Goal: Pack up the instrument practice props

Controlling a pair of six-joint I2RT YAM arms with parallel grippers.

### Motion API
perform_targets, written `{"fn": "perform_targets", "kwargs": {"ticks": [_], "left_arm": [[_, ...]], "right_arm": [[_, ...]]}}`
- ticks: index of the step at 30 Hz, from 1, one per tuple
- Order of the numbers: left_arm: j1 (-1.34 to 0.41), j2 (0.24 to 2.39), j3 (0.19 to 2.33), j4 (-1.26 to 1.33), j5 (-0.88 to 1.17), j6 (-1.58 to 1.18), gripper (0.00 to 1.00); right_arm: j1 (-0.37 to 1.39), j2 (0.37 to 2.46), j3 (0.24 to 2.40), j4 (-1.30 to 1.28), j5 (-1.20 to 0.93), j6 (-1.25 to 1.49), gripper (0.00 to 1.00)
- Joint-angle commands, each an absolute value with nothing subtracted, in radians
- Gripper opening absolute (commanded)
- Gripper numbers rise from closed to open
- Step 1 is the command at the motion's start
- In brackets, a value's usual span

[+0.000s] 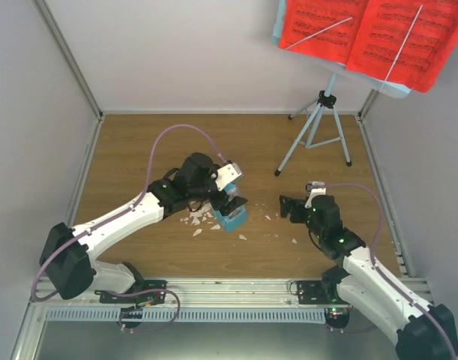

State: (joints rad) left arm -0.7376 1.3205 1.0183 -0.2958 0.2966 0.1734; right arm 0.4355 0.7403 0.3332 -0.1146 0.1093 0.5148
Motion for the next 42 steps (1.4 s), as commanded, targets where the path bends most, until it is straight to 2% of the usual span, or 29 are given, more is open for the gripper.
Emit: {"fn": "perform_targets", "kwargs": {"ticks": [1, 7, 9, 14, 23, 31, 33, 34, 37, 38, 40, 42], "left_arm": [[-0.771, 1.353, 1.059, -0.322, 0.156, 0.194, 0.99], [-0.773, 1.357, 1.057, -0.322, 0.119, 0.198, 0.99], [-0.773, 1.356, 1.057, -0.325, 0.139, 0.202, 0.94], [-0.772, 1.357, 1.059, -0.329, 0.137, 0.204, 0.73], [-0.772, 1.355, 1.06, -0.33, 0.142, 0.201, 0.48], [-0.772, 1.361, 1.061, -0.334, 0.146, 0.201, 0.38], [-0.773, 1.363, 1.063, -0.334, 0.148, 0.2, 0.38], [-0.773, 1.364, 1.062, -0.335, 0.149, 0.199, 0.42], [-0.772, 1.367, 1.065, -0.335, 0.138, 0.195, 0.77], [-0.772, 1.366, 1.065, -0.334, 0.129, 0.194, 0.83], [-0.772, 1.367, 1.063, -0.334, 0.123, 0.193, 0.82], [-0.772, 1.37, 1.064, -0.333, 0.122, 0.193, 0.74]], "right_arm": [[0.425, 0.679, 0.316, -0.182, 0.116, 0.535, 1.0], [0.424, 0.605, 0.304, -0.217, 0.143, 0.553, 1.0], [0.424, 0.589, 0.297, -0.219, 0.149, 0.561, 1.0], [0.424, 0.568, 0.293, -0.23, 0.157, 0.572, 1.0], [0.423, 0.553, 0.294, -0.252, 0.163, 0.572, 1.0], [0.425, 0.549, 0.29, -0.253, 0.166, 0.577, 1.0], [0.424, 0.547, 0.29, -0.254, 0.166, 0.576, 1.0], [0.423, 0.546, 0.29, -0.254, 0.168, 0.577, 1.0], [0.423, 0.543, 0.292, -0.259, 0.173, 0.578, 1.0], [0.424, 0.541, 0.292, -0.259, 0.172, 0.578, 1.0], [0.424, 0.54, 0.29, -0.259, 0.173, 0.579, 1.0], [0.423, 0.54, 0.287, -0.258, 0.169, 0.581, 1.0]]}}
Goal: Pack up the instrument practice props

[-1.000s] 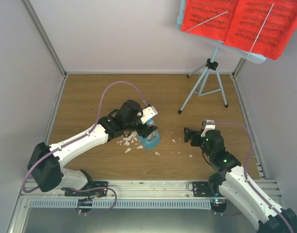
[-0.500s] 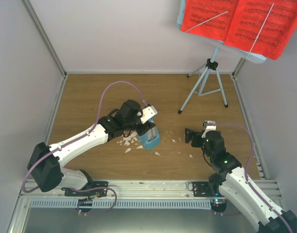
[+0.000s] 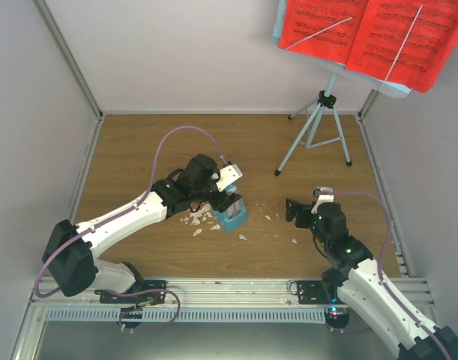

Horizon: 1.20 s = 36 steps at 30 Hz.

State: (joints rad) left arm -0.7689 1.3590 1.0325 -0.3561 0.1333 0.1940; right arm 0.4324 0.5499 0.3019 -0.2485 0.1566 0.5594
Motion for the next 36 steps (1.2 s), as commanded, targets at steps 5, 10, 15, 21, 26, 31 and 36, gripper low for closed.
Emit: {"fn": "perform_targets", "kwargs": {"ticks": [5, 10, 15, 21, 26, 31, 36], "left_arm": [[-0.772, 1.382, 1.068, -0.334, 0.1, 0.17, 0.59], [-0.786, 1.414, 1.081, -0.329, 0.038, 0.079, 0.48], [-0.807, 1.431, 1.096, -0.341, -0.075, -0.079, 0.45], [-0.845, 1.381, 1.057, -0.303, -0.214, -0.265, 0.45], [-0.906, 1.398, 1.06, -0.296, -0.277, -0.36, 0.48], [-0.996, 1.458, 1.111, -0.315, -0.391, -0.367, 0.53], [-1.009, 1.458, 1.094, -0.3, -0.375, -0.388, 0.7]], "right_arm": [[0.423, 0.54, 0.279, -0.254, 0.158, 0.595, 1.0], [0.424, 0.538, 0.298, -0.272, 0.153, 0.598, 1.0], [0.424, 0.541, 0.323, -0.298, 0.16, 0.6, 1.0], [0.424, 0.557, 0.31, -0.298, 0.15, 0.637, 1.0], [0.424, 0.577, 0.297, -0.258, 0.095, 0.638, 1.0], [0.424, 0.596, 0.288, -0.234, 0.071, 0.66, 1.0], [0.426, 0.606, 0.258, -0.166, 0.016, 0.7, 1.0]]}}
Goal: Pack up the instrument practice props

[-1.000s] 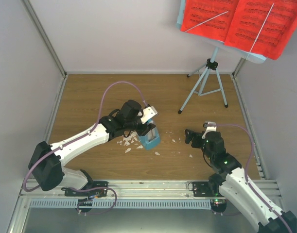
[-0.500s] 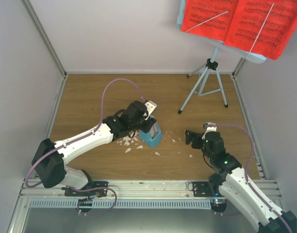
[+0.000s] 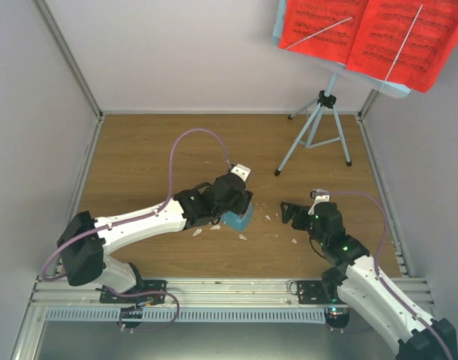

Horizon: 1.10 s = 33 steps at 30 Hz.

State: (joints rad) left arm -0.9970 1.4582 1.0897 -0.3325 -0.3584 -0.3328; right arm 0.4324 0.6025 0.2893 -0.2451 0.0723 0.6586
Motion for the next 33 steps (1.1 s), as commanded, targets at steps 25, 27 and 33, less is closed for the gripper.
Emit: {"fn": "perform_targets", "kwargs": {"ticks": [25, 27, 33], "left_arm": [[-0.749, 1.075, 0.99, -0.073, -0.037, -0.006, 0.97], [-0.719, 1.05, 0.948, -0.032, -0.04, -0.006, 0.97], [-0.693, 1.044, 0.896, -0.022, -0.057, 0.079, 0.98]], "right_arm": [[1.038, 1.176, 0.333, 0.21, 0.306, 0.653, 1.0], [1.038, 1.214, 0.349, 0.221, 0.307, 0.663, 1.0], [1.036, 1.264, 0.344, 0.238, 0.377, 0.719, 1.0]]}}
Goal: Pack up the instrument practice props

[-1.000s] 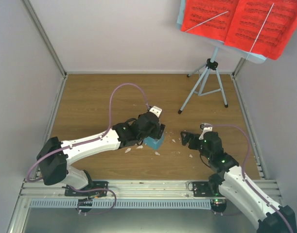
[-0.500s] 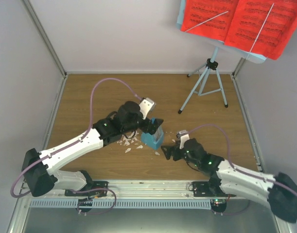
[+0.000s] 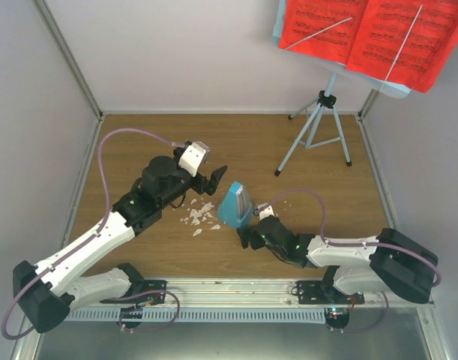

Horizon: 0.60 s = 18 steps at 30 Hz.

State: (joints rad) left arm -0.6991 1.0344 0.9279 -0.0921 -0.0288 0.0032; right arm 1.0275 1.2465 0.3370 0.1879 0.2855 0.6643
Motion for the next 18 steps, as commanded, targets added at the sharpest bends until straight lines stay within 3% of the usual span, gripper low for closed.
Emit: {"fn": "perform_targets", "kwargs": {"ticks": [1, 18], "left_arm": [[-0.693, 1.045, 0.892, -0.019, -0.065, 0.084, 0.98], [-0.693, 1.019, 0.872, -0.013, -0.075, 0.107, 0.98]], "right_arm": [[1.034, 1.269, 0.339, 0.243, 0.383, 0.723, 1.0], [0.82, 1.228, 0.332, 0.215, 0.351, 0.648, 1.0]]}}
